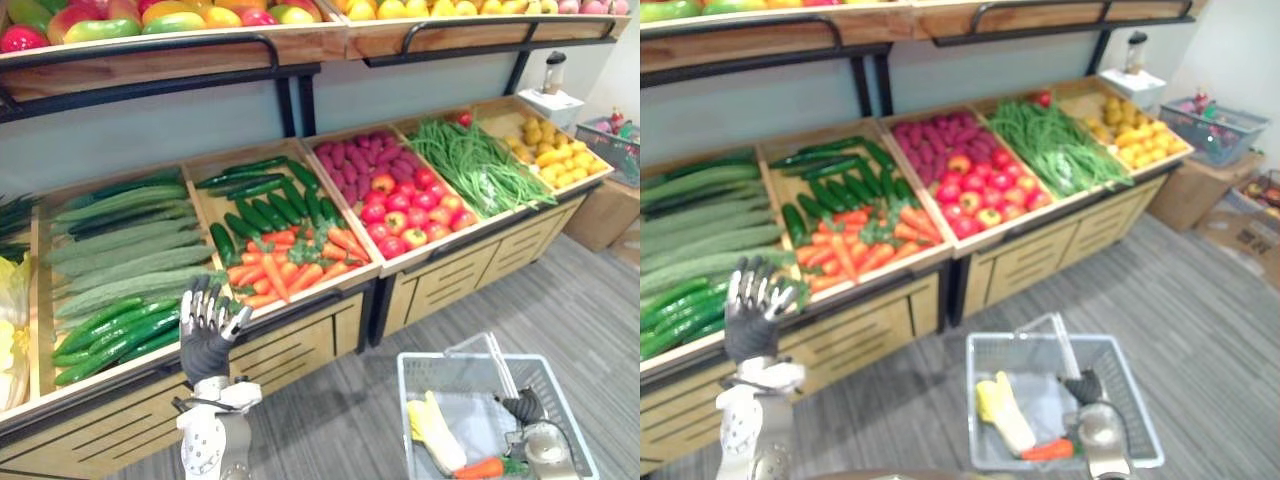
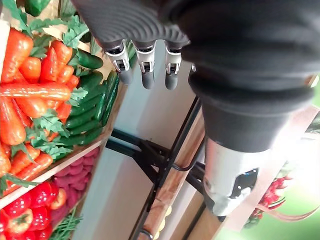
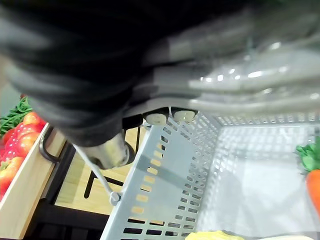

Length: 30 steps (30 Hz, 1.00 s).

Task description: Pick vegetable in the basket

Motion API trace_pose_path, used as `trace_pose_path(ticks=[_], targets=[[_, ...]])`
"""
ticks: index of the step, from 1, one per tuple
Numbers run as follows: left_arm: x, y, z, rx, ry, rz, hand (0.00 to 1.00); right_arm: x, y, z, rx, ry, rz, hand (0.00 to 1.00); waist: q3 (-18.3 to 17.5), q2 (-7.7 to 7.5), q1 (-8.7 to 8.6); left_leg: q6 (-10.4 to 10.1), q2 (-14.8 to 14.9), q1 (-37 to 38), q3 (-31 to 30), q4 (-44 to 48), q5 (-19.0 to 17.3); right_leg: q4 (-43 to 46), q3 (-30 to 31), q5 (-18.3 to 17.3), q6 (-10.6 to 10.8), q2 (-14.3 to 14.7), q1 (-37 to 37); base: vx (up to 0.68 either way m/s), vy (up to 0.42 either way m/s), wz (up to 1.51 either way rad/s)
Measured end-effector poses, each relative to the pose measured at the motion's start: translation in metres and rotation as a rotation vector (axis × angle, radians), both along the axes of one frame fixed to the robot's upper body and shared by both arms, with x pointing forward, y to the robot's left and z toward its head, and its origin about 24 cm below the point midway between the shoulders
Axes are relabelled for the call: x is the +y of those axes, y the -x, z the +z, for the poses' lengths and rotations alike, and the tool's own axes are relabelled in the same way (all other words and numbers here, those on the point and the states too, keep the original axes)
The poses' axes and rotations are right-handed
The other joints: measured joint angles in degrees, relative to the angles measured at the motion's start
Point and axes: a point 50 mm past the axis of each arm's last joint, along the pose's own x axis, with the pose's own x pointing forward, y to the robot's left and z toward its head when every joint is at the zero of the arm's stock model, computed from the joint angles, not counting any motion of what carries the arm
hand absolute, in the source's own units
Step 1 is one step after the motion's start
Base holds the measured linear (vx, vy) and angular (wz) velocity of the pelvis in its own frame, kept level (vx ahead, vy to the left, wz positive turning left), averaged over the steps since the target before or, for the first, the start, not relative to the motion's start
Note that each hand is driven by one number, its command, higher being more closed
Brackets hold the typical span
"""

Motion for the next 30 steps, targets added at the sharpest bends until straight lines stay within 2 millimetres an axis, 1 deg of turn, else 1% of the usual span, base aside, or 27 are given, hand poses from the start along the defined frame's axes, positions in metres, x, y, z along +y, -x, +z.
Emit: trace_pose_path(ticks=[1,3,4,5,6,7,9,10,11,12,13,14,15,16,17,18,19,20,21,22,23,24,25,26,27,29,30], targets=[[0.000,-0.001,-0.003,0.017,-0.028,0.001,0.00,0.000,0.002,-0.001,0.002,-0.001,-0.015,1.00,0.1,-0.29,0.57,0.3,0.6,-2.2,-0.3,4.1,-1.8,1.3,0.2,-0.4,-0.2,0.0,-1.0,-0.04,-0.005,-0.05],[-0.001,-0.001,-0.004,0.029,-0.046,0.003,0.00,-0.004,0.001,0.001,-0.016,0.008,-0.053,1.00,0.3,-0.43,0.74,0.5,1.1,-4.7,-0.8,8.8,-3.8,2.7,0.0,-0.6,-0.2,-0.1,-2.1,-0.04,0.012,0.04],[-0.004,-0.001,-0.005,0.033,-0.045,0.006,0.00,-0.008,0.001,0.004,-0.038,0.017,-0.085,1.00,0.4,-0.34,0.76,0.8,1.4,-6.5,-1.5,12.2,-5.3,4.0,-0.4,-0.5,-0.3,-0.4,-2.6,-0.05,0.051,0.14],[-0.009,-0.002,-0.005,0.034,-0.043,-0.007,0.00,-0.012,0.002,0.009,-0.069,0.024,-0.112,1.00,1.1,-0.61,0.74,1.2,1.6,-7.7,-1.9,15.5,-6.9,4.9,-0.9,-0.7,-0.1,-0.7,-2.6,-0.06,0.066,0.10],[-0.012,-0.003,-0.005,0.034,-0.044,-0.018,0.00,-0.014,0.002,0.013,-0.093,0.028,-0.126,1.00,1.3,-0.31,0.99,1.4,1.8,-8.1,-1.9,17.0,-7.7,5.4,-0.8,-0.8,0.0,-0.8,-2.6,-0.10,0.100,-0.03],[-0.018,-0.004,-0.005,0.038,-0.061,-0.043,0.00,-0.015,0.000,0.022,-0.143,0.041,-0.145,1.00,2.1,-0.76,1.27,1.8,2.3,-9.1,-1.7,20.4,-9.7,6.5,-0.3,-0.9,0.1,-0.8,-2.9,-0.15,0.137,-0.32],[-0.027,-0.007,-0.004,0.031,-0.070,-0.087,0.00,-0.015,0.000,0.030,-0.190,0.057,-0.155,1.00,2.7,-0.89,2.12,2.8,3.3,-10.1,0.7,25.5,-13.0,8.1,2.4,-1.4,0.4,-0.7,-4.7,-0.20,0.172,-0.64],[-0.031,-0.009,-0.003,0.029,-0.088,-0.114,0.00,-0.014,-0.003,0.036,-0.225,0.058,-0.163,1.00,3.0,-1.34,2.19,3.3,3.9,-10.6,3.0,28.4,-14.9,8.8,3.1,-2.2,-0.1,-1.1,-6.2,-0.27,0.241,-1.13],[-0.035,-0.011,-0.002,0.027,-0.111,-0.141,0.00,-0.010,-0.007,0.041,-0.260,0.055,-0.166,1.00,3.4,-1.06,2.27,4.1,5.1,-10.5,6.0,29.3,-15.8,8.3,1.3,-4.1,-1.7,-1.7,-7.0,-0.27,0.216,-1.24],[-0.037,-0.013,-0.001,0.028,-0.113,-0.151,0.00,-0.008,-0.008,0.042,-0.271,0.050,-0.166,1.00,3.5,0.62,2.25,5.0,6.3,-10.3,7.3,29.1,-15.8,9.3,-0.1,-5.3,-2.9,-2.0,-7.6,-0.21,0.147,-1.40],[-0.037,-0.016,0.004,0.004,-0.116,-0.151,0.00,-0.005,-0.013,0.046,-0.297,0.040,-0.165,1.00,4.2,0.41,2.48,6.0,8.1,-9.6,10.9,28.8,-15.3,17.3,-4.4,-6.0,-4.2,-3.2,-11.0,-0.18,0.074,-1.26],[-0.039,-0.020,0.008,-0.016,-0.117,-0.156,0.00,-0.004,-0.014,0.047,-0.307,0.034,-0.171,1.00,5.9,-0.01,2.47,6.5,8.5,-7.7,13.8,28.1,-15.0,29.1,-9.7,-8.0,-7.2,-5.8,-12.3,-0.16,0.069,-1.19],[-0.039,-0.020,0.008,-0.016,-0.116,-0.157,0.00,-0.004,-0.014,0.047,-0.307,0.034,-0.175,1.00,6.2,-0.60,2.29,6.6,8.6,-6.7,15.3,27.8,-14.9,34.2,-12.0,-9.2,-8.8,-7.3,-12.1,-0.15,0.051,-1.06],[-0.040,-0.020,0.008,-0.011,-0.114,-0.159,0.00,-0.005,-0.014,0.048,-0.313,0.041,-0.186,1.00,6.2,-1.21,2.33,6.4,9.1,-5.0,17.9,27.7,-15.0,41.5,-15.3,-12.2,-10.7,-9.2,-10.6,-0.06,0.000,-1.06],[-0.041,-0.020,0.008,-0.012,-0.112,-0.163,0.00,-0.004,-0.016,0.049,-0.321,0.044,-0.188,1.00,6.1,-1.51,2.30,6.2,9.6,-4.1,20.3,27.9,-15.1,43.3,-17.2,-13.4,-11.5,-10.0,-10.2,-0.10,-0.009,-1.30],[-0.043,-0.023,0.009,-0.018,-0.114,-0.170,0.00,-0.004,-0.020,0.050,-0.327,0.045,-0.182,1.00,6.3,-2.27,1.81,5.5,9.4,-3.5,21.7,27.9,-15.5,42.0,-20.3,-12.2,-11.4,-9.5,-10.7,-0.11,0.013,-1.16],[-0.044,-0.026,0.007,-0.011,-0.115,-0.176,0.00,-0.005,-0.021,0.047,-0.310,0.044,-0.181,1.00,6.0,-1.58,1.87,5.3,8.9,-4.0,21.6,26.0,-15.3,37.2,-21.0,-10.6,-10.9,-7.1,-10.5,-0.14,0.039,-1.10],[-0.043,-0.027,0.005,-0.003,-0.119,-0.177,0.00,-0.005,-0.021,0.042,-0.289,0.037,-0.184,1.00,5.1,-0.09,2.58,5.7,9.1,-4.1,21.3,23.6,-14.1,32.6,-20.7,-9.8,-10.5,-4.8,-10.0,-0.10,0.029,-1.19],[-0.038,-0.028,0.004,0.007,-0.130,-0.149,0.00,-0.002,-0.025,0.035,-0.257,0.020,-0.187,1.00,4.8,-0.20,1.78,6.2,9.0,-3.5,25.2,20.3,-11.3,35.4,-22.8,-14.0,-12.8,-6.1,-9.8,-0.04,0.001,-0.90],[-0.036,-0.031,0.004,0.007,-0.140,-0.145,0.00,-0.003,-0.023,0.032,-0.241,0.020,-0.190,1.00,4.8,-0.52,1.12,6.2,8.1,-3.4,25.6,19.5,-10.8,38.1,-23.0,-15.9,-11.9,-8.0,-9.4,0.01,-0.059,-0.77],[-0.032,-0.032,0.003,0.016,-0.149,-0.129,0.00,-0.005,-0.019,0.025,-0.199,0.022,-0.190,1.00,4.9,-1.55,0.47,6.0,6.8,-3.6,27.0,18.9,-10.3,37.5,-22.9,-18.6,-8.5,-9.8,-8.4,0.03,-0.095,-0.64],[-0.027,-0.032,-0.002,0.036,-0.149,-0.104,0.00,-0.008,-0.017,0.023,-0.174,0.032,-0.187,1.00,5.1,-1.53,0.84,5.0,6.2,-3.8,28.5,18.8,-9.5,32.3,-22.6,-19.2,-7.6,-7.4,-8.4,0.02,-0.097,-0.81],[-0.026,-0.031,-0.005,0.051,-0.143,-0.096,0.00,-0.009,-0.016,0.023,-0.167,0.039,-0.186,1.00,4.8,-0.61,0.91,5.2,6.3,-4.4,28.5,18.4,-9.1,29.2,-22.1,-18.7,-6.9,-5.8,-8.3,0.01,-0.089,-1.00],[-0.026,-0.031,-0.009,0.067,-0.140,-0.096,0.00,-0.011,-0.017,0.024,-0.168,0.047,-0.183,1.00,5.0,1.21,0.79,5.1,7.3,-5.0,28.5,17.5,-8.2,24.4,-21.0,-16.7,-6.4,-3.1,-8.4,0.01,-0.070,-0.92],[-0.026,-0.031,-0.011,0.078,-0.139,-0.098,0.00,-0.012,-0.016,0.023,-0.162,0.049,-0.184,1.00,4.9,2.21,0.55,5.2,8.0,-5.0,28.8,16.8,-7.7,20.9,-19.6,-14.6,-6.7,-0.7,-8.3,0.01,-0.073,-0.90],[-0.029,-0.033,-0.011,0.074,-0.137,-0.109,0.00,-0.013,-0.013,0.022,-0.157,0.055,-0.189,1.00,4.9,2.35,0.37,5.4,9.1,-4.4,29.9,16.9,-7.2,16.6,-17.3,-12.3,-7.0,2.0,-8.1,0.03,-0.080,-0.83],[-0.030,-0.035,-0.011,0.073,-0.137,-0.114,0.00,-0.014,-0.011,0.022,-0.154,0.060,-0.196,1.00,4.9,2.40,0.13,5.3,9.4,-4.3,29.8,17.1,-7.0,15.5,-16.8,-11.7,-7.1,2.7,-7.8,0.07,-0.107,-0.66]])
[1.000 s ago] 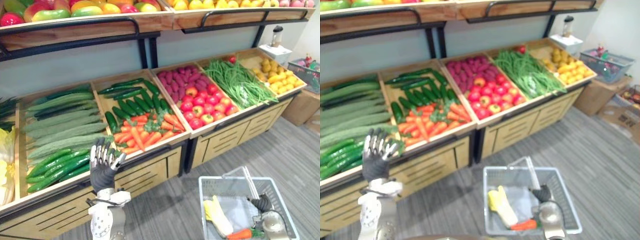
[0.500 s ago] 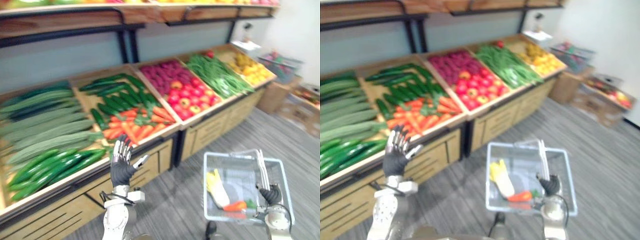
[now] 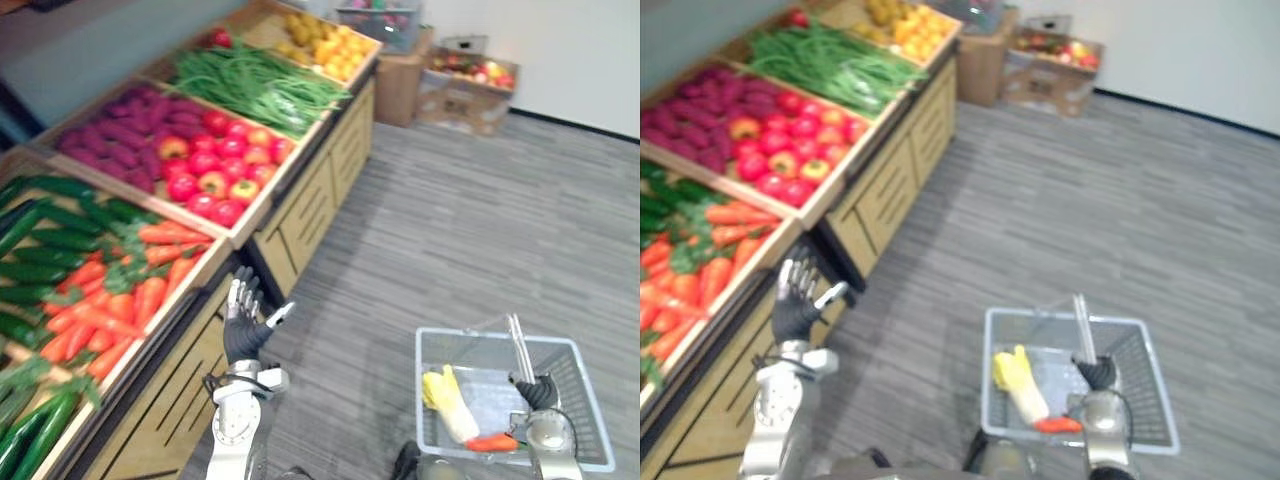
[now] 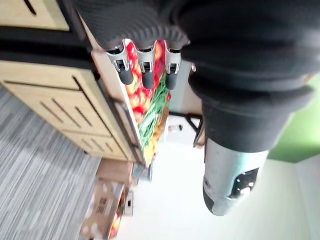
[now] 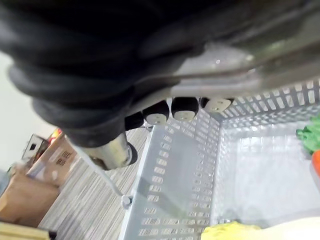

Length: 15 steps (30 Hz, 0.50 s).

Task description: Pick vegetable in the basket

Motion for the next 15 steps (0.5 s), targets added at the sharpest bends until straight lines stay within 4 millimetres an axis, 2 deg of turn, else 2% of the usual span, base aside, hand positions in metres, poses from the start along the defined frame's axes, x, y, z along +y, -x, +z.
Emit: trace_pose_path(ticks=[1,4,6,7,8,9,10,11,13,15], targets=[[-0.002,-0.005,-0.003,0.012,0.000,-0.011,0.00,-0.005,0.007,-0.001,0.007,0.010,-0.031,1.00,0.1,0.20,-1.31,-0.2,0.5,0.6,-0.2,0.1,0.3,-1.9,0.3,0.8,-0.1,0.9,1.2,0.07,-0.079,-0.26],[-0.005,-0.008,-0.006,0.025,-0.004,-0.029,0.00,-0.011,0.018,-0.003,0.023,0.023,-0.070,1.00,0.6,0.75,-2.93,-0.2,2.4,1.5,-0.7,3.6,0.3,-3.1,1.1,0.9,-0.1,2.0,3.4,0.06,-0.061,-0.21],[-0.009,-0.009,-0.007,0.030,-0.002,-0.044,0.00,-0.016,0.022,-0.002,0.022,0.037,-0.082,1.00,1.7,1.82,-2.86,0.0,4.5,1.6,-3.1,8.9,0.5,-3.0,2.2,0.5,-0.5,2.8,5.1,0.05,-0.080,-0.39],[-0.011,-0.009,-0.008,0.031,-0.002,-0.054,0.00,-0.017,0.023,-0.001,0.019,0.044,-0.082,1.00,2.9,2.40,-2.85,1.6,5.3,1.3,-6.2,12.7,1.5,-2.5,3.2,0.0,-0.8,3.0,6.3,0.02,-0.083,-0.40],[-0.012,-0.009,-0.008,0.033,-0.001,-0.059,0.00,-0.017,0.024,-0.001,0.022,0.044,-0.082,1.00,3.3,2.60,-2.82,4.0,5.1,-1.1,-12.0,17.3,3.7,-1.8,4.6,-0.8,-1.2,2.7,6.6,0.01,-0.065,-0.36],[-0.012,-0.009,-0.008,0.033,-0.002,-0.059,0.00,-0.017,0.025,-0.002,0.024,0.044,-0.083,1.00,3.8,2.07,-2.68,4.1,4.5,-3.5,-16.3,19.6,4.1,-1.8,5.0,-1.1,-1.6,2.5,6.9,-0.01,-0.037,-0.24],[-0.014,-0.008,-0.009,0.035,0.000,-0.064,0.00,-0.018,0.025,-0.002,0.024,0.046,-0.082,1.00,4.3,2.34,-2.50,0.7,0.2,-6.4,-25.8,20.6,0.9,-2.1,5.9,-2.0,-1.8,1.8,7.2,-0.03,0.029,-0.20],[-0.014,-0.006,-0.011,0.045,-0.002,-0.066,0.00,-0.018,0.024,-0.001,0.021,0.050,-0.092,1.00,4.6,2.10,-2.14,-1.0,-5.4,-8.2,-33.6,18.0,-3.0,-2.1,7.0,-2.1,-1.7,0.9,7.3,-0.03,0.059,-0.27],[-0.012,0.000,-0.012,0.054,-0.007,-0.062,0.00,-0.016,0.023,-0.003,0.025,0.048,-0.084,1.00,4.7,2.09,-0.83,-1.4,-10.2,-9.7,-38.6,10.4,-3.8,-2.7,8.1,-2.2,-1.6,0.5,7.4,0.00,0.084,-0.34],[-0.010,0.007,-0.010,0.050,-0.015,-0.054,0.00,-0.015,0.023,-0.003,0.028,0.047,-0.080,1.00,4.8,2.44,-0.61,-1.1,-11.2,-11.4,-39.8,1.6,-1.7,-2.9,8.0,-2.4,-1.2,0.8,7.3,0.05,0.082,-0.12]])
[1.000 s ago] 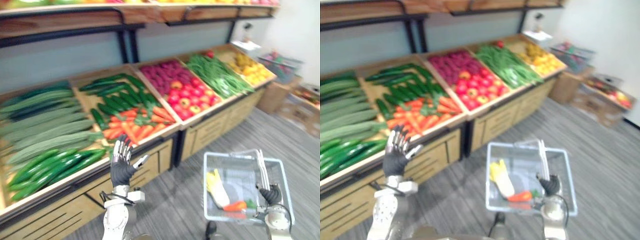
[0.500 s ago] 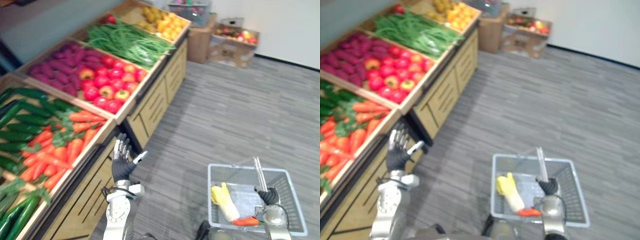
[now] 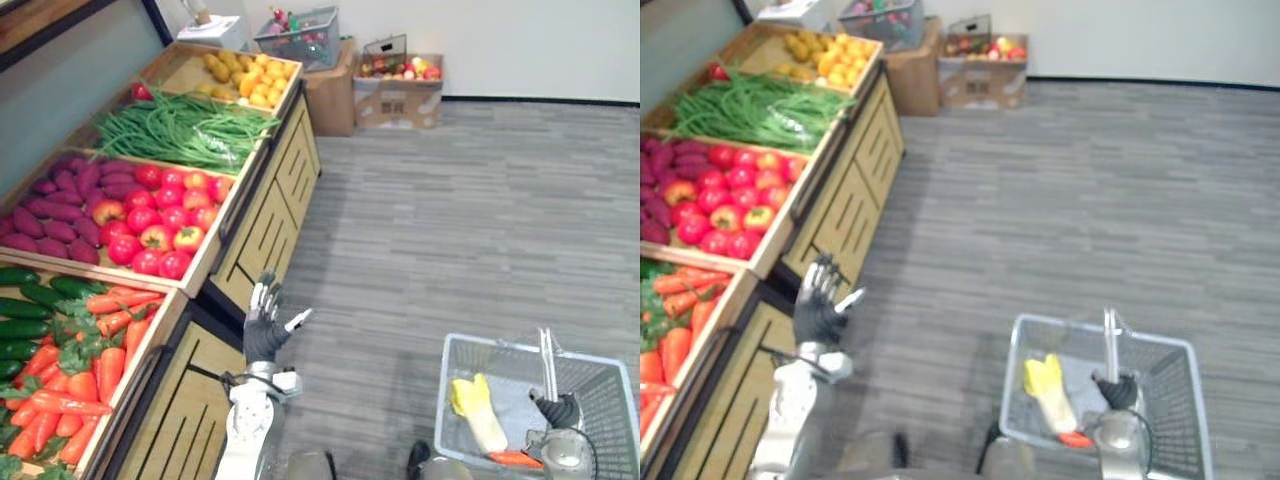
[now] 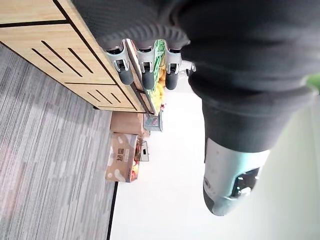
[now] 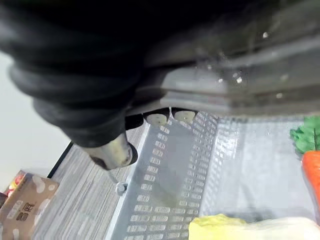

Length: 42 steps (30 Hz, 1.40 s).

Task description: Pick vegetable in the basket

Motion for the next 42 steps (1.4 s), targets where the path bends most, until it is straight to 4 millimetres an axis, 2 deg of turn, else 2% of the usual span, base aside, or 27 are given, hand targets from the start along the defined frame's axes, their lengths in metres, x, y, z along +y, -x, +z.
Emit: trace_pose_path(ticks=[2,3,4,5,6,7,9,12,13,15,16,18,19,20,21,22,23,24,25,26,27,29,30,32,34,38,42], targets=[[-0.001,0.007,-0.004,0.022,0.005,0.003,0.00,-0.001,-0.003,0.002,0.001,0.015,0.020,1.00,-0.1,0.76,0.27,-0.7,-1.0,0.1,-1.8,-11.2,5.3,0.0,0.8,-0.5,1.4,0.3,0.1,0.13,0.159,-0.18],[-0.002,0.008,-0.005,0.026,0.007,0.004,0.00,-0.002,-0.005,0.003,-0.001,0.022,0.031,1.00,-0.1,1.20,0.69,-0.8,-0.8,0.4,-2.3,-13.1,6.6,0.0,1.5,-0.6,1.9,0.6,0.1,0.21,0.232,-0.56],[-0.001,0.010,-0.005,0.030,0.001,0.008,0.00,0.000,-0.009,0.004,-0.006,0.023,0.046,1.00,-0.4,1.74,1.83,-1.1,-1.0,1.4,-2.1,-13.6,10.3,-0.4,3.4,-0.5,2.9,0.8,0.0,0.20,0.199,-0.63],[-0.001,0.009,-0.005,0.028,0.001,0.013,0.00,0.003,-0.011,0.004,-0.008,0.021,0.058,1.00,-0.4,1.54,2.49,-0.6,-1.2,1.5,-1.5,-13.2,10.9,-0.9,4.4,-0.3,3.5,0.7,0.1,0.26,0.217,-0.85],[0.000,0.009,-0.002,0.016,0.001,0.021,0.00,0.013,-0.021,0.005,-0.021,0.012,0.100,1.00,-0.1,-0.14,3.14,1.0,-2.0,1.4,0.7,-11.1,9.8,-3.1,6.4,0.8,5.2,-0.3,1.1,0.17,0.137,-0.54],[0.000,0.009,-0.002,0.016,0.001,0.022,0.00,0.014,-0.023,0.005,-0.023,0.010,0.106,1.00,-0.2,-0.45,3.18,1.2,-2.2,1.4,1.0,-10.8,9.5,-3.3,6.6,1.0,5.5,-0.6,1.2,0.28,0.206,-0.52],[-0.001,0.008,0.000,0.006,0.001,0.020,0.00,0.022,-0.032,0.007,-0.047,0.002,0.136,1.00,-0.4,-2.60,3.32,3.0,-4.3,1.5,3.6,-8.2,6.7,-3.1,8.4,1.6,7.1,-3.1,1.0,0.28,0.193,-0.32],[-0.005,0.005,0.002,-0.002,-0.006,-0.002,0.00,0.024,-0.035,0.004,-0.041,-0.011,0.134,1.00,-0.4,-2.84,3.30,3.8,-4.9,2.9,5.0,-7.3,4.4,3.0,9.4,1.6,7.0,-4.2,-0.9,0.22,0.158,-0.23],[-0.006,0.005,0.003,-0.004,-0.026,-0.022,0.00,0.027,-0.036,0.002,-0.037,-0.024,0.133,1.00,-0.4,-2.91,3.28,4.3,-5.0,4.3,5.4,-7.3,3.3,9.2,9.6,1.6,7.0,-4.9,-3.0,0.22,0.168,-0.12],[-0.003,0.005,0.007,-0.016,-0.083,-0.038,0.00,0.035,-0.031,-0.006,-0.014,-0.056,0.126,1.00,-0.8,-4.32,2.77,5.1,-5.8,6.3,5.7,-7.3,2.1,18.5,10.2,1.6,6.9,-6.7,-6.0,0.23,0.146,0.05],[0.000,0.005,0.007,-0.017,-0.108,-0.045,0.00,0.041,-0.026,-0.010,-0.003,-0.078,0.121,1.00,-1.5,-5.58,2.70,5.5,-6.6,7.0,5.5,-6.8,1.2,23.1,11.0,2.0,7.0,-7.7,-7.6,0.24,0.088,0.14],[0.002,0.005,0.007,-0.013,-0.123,-0.049,0.00,0.045,-0.026,-0.013,0.002,-0.093,0.120,1.00,-1.6,-6.12,2.62,6.3,-6.2,8.5,5.1,-6.8,0.4,28.8,10.8,3.8,6.7,-8.7,-9.9,0.24,0.049,0.09],[0.003,0.005,0.007,-0.013,-0.127,-0.046,0.00,0.046,-0.027,-0.013,0.005,-0.096,0.121,1.00,-1.6,-5.94,2.75,6.4,-5.5,9.1,5.0,-6.9,0.3,29.6,9.1,1.5,4.4,-8.8,-10.4,0.20,0.009,-0.02],[0.005,0.006,0.007,-0.008,-0.130,-0.038,0.00,0.047,-0.032,-0.013,0.000,-0.100,0.124,1.00,-1.5,-5.80,3.02,6.3,-4.7,9.4,5.0,-7.1,0.3,27.9,6.7,-0.7,3.6,-8.7,-11.3,0.18,-0.007,-0.03],[0.005,0.005,0.006,-0.005,-0.130,-0.037,0.00,0.047,-0.034,-0.012,-0.004,-0.100,0.126,1.00,-1.5,-5.72,3.13,6.3,-4.3,9.4,4.9,-7.2,0.4,25.5,5.7,-1.2,3.6,-8.5,-11.6,0.16,-0.056,-0.06],[0.005,0.005,0.003,0.006,-0.131,-0.036,0.00,0.048,-0.037,-0.011,-0.011,-0.100,0.128,1.00,-1.4,-5.66,3.21,6.2,-3.8,9.4,4.9,-7.2,0.4,19.0,4.7,-1.0,3.8,-7.8,-11.9,0.16,-0.114,0.04],[0.005,0.003,-0.002,0.027,-0.136,-0.033,0.00,0.047,-0.039,-0.009,-0.019,-0.100,0.124,1.00,-1.5,-5.78,3.19,5.7,-3.8,9.3,4.8,-6.9,0.2,12.2,5.2,0.1,5.4,-7.4,-11.8,0.17,-0.145,0.10],[0.006,0.001,-0.004,0.038,-0.145,-0.031,0.00,0.046,-0.039,-0.009,-0.021,-0.100,0.118,1.00,-1.5,-5.81,3.21,5.1,-3.8,9.3,4.5,-6.4,-0.1,9.3,6.0,1.2,6.5,-7.1,-11.7,0.19,-0.204,0.31],[0.007,0.000,-0.008,0.056,-0.170,-0.018,0.00,0.045,-0.037,-0.010,-0.019,-0.103,0.109,1.00,-1.6,-6.24,2.96,3.6,-4.2,9.3,3.2,-5.3,-1.0,4.7,7.3,5.0,8.0,-7.0,-10.9,0.25,-0.331,0.58],[0.012,-0.001,-0.012,0.072,-0.186,0.006,0.00,0.043,-0.029,-0.014,-0.002,-0.111,0.089,1.00,-2.0,-6.82,2.72,2.2,-5.0,9.6,1.4,-4.7,-2.0,3.7,7.3,6.1,8.2,-7.5,-9.8,0.25,-0.345,0.53],[0.010,-0.003,-0.016,0.087,-0.174,0.019,0.00,0.040,-0.027,-0.014,0.005,-0.108,0.078,1.00,-1.9,-5.77,2.96,2.0,-4.1,9.7,0.6,-4.7,-2.0,3.3,6.7,6.0,8.1,-6.6,-9.4,0.21,-0.342,0.44],[0.007,0.000,-0.032,0.159,-0.160,0.051,0.00,0.034,-0.020,-0.017,0.021,-0.105,0.048,1.00,-2.2,-2.69,2.70,0.2,-1.4,10.6,-1.5,-6.1,-1.0,0.3,3.8,6.0,7.8,-3.9,-6.1,0.12,-0.261,0.31],[0.006,0.003,-0.040,0.201,-0.171,0.049,0.00,0.031,-0.014,-0.020,0.037,-0.106,0.034,1.00,-2.8,-1.80,2.62,-0.5,-0.6,11.9,-2.3,-7.9,-0.5,-1.1,2.6,6.0,7.3,-2.8,-4.4,0.10,-0.204,0.32],[0.007,0.006,-0.047,0.238,-0.187,0.050,0.00,0.030,-0.010,-0.021,0.047,-0.106,0.027,1.00,-3.1,-1.25,2.58,-1.0,0.0,13.1,-3.0,-9.3,0.0,-2.6,1.6,6.3,6.8,-1.9,-2.7,0.06,-0.118,0.22],[0.019,0.014,-0.066,0.337,-0.258,0.085,0.00,0.029,-0.004,-0.023,0.057,-0.105,0.023,1.00,-3.4,-0.99,2.53,-1.2,0.4,13.7,-3.8,-10.8,0.4,-6.5,0.0,7.6,5.9,-0.9,-0.1,0.03,-0.072,0.27],[0.037,0.038,-0.111,0.584,-0.324,0.110,0.00,0.029,-0.003,-0.023,0.057,-0.106,0.024,1.00,-3.8,-0.94,2.54,-1.2,-1.0,13.2,-4.3,-10.9,0.5,-13.3,-0.6,11.7,6.4,-0.9,2.6,-0.04,0.032,0.11],[0.050,0.067,-0.142,0.794,-0.421,0.077,0.00,0.031,-0.005,-0.024,0.052,-0.117,0.040,1.00,-4.1,-1.03,2.64,-1.2,-1.5,14.0,-2.3,-11.9,0.5,-16.4,1.4,14.5,6.4,-1.1,3.0,-0.07,0.038,-0.19]])
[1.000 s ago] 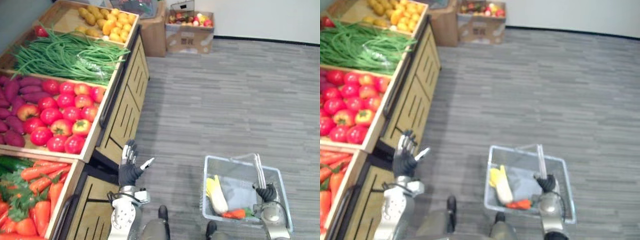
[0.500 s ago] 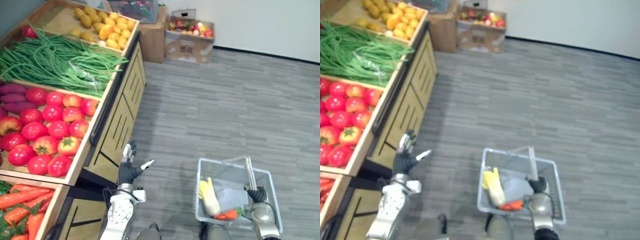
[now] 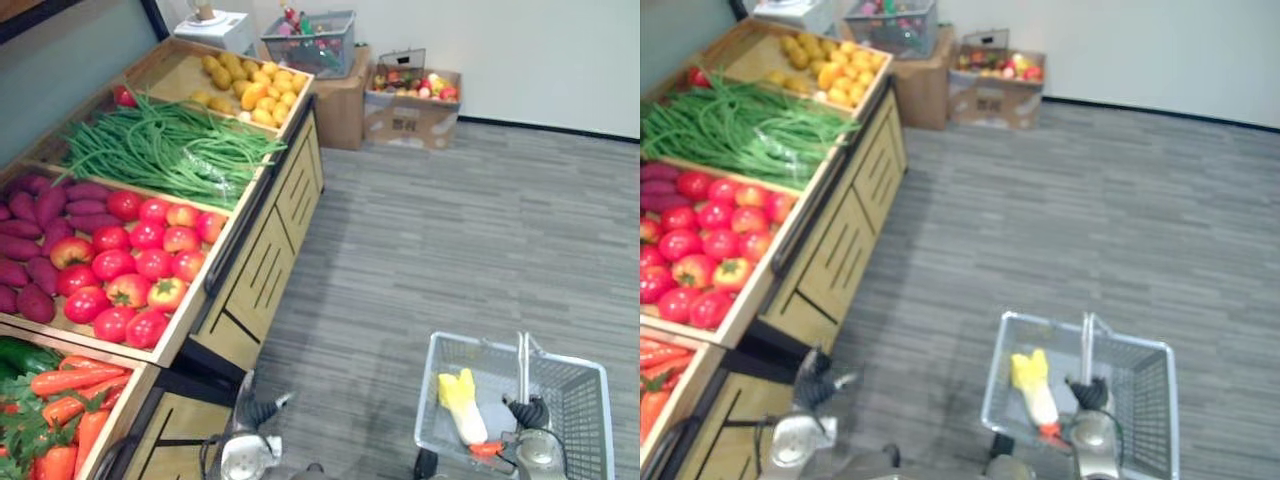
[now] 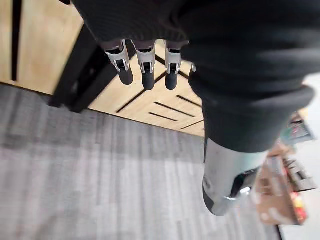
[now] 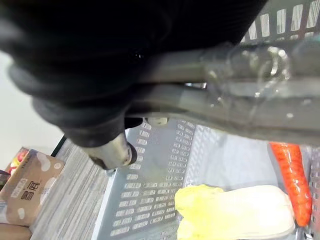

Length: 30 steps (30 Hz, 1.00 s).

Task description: Pick vegetable in the basket

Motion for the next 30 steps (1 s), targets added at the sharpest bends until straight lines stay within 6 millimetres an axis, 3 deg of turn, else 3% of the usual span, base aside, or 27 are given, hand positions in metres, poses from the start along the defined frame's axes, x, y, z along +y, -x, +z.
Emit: trace_pose_path(ticks=[3,7,15,20,30], targets=[[0.007,0.024,-0.019,0.157,-0.043,-0.002,0.00,0.001,0.002,-0.002,0.009,-0.013,0.013,1.00,-0.3,-0.01,-0.13,0.0,0.0,1.8,2.1,-1.0,0.0,0.0,1.9,0.4,0.0,0.2,0.0,-0.08,0.019,-0.40],[0.017,0.051,-0.038,0.357,-0.084,0.012,0.00,0.001,0.023,-0.017,0.097,-0.038,-0.008,1.00,-1.3,-0.47,-0.35,0.0,0.3,2.5,3.1,-1.8,-0.1,-0.3,3.2,0.4,0.2,0.3,0.0,-0.08,-0.003,-0.18],[0.023,0.088,-0.052,0.576,-0.064,0.073,0.00,0.004,0.060,-0.042,0.235,-0.176,-0.143,1.00,-2.9,-0.74,-0.35,0.0,0.2,4.4,4.2,-3.9,0.1,-0.3,4.0,0.4,0.3,0.1,0.2,0.00,0.010,-0.06],[0.009,0.092,-0.057,0.595,0.018,0.097,0.00,0.010,0.087,-0.054,0.304,-0.280,-0.257,1.00,-3.1,-0.51,-0.51,0.1,-0.2,5.9,4.1,-4.9,0.1,-0.1,3.6,0.4,0.3,0.1,1.2,0.07,0.019,0.01],[0.004,0.089,-0.058,0.574,0.073,0.149,0.00,0.015,0.094,-0.058,0.327,-0.313,-0.276,1.00,-3.3,-0.93,-1.56,0.1,-0.8,7.3,3.6,-5.8,0.2,-0.4,2.6,0.3,0.4,-0.2,2.4,0.02,0.004,0.02]])
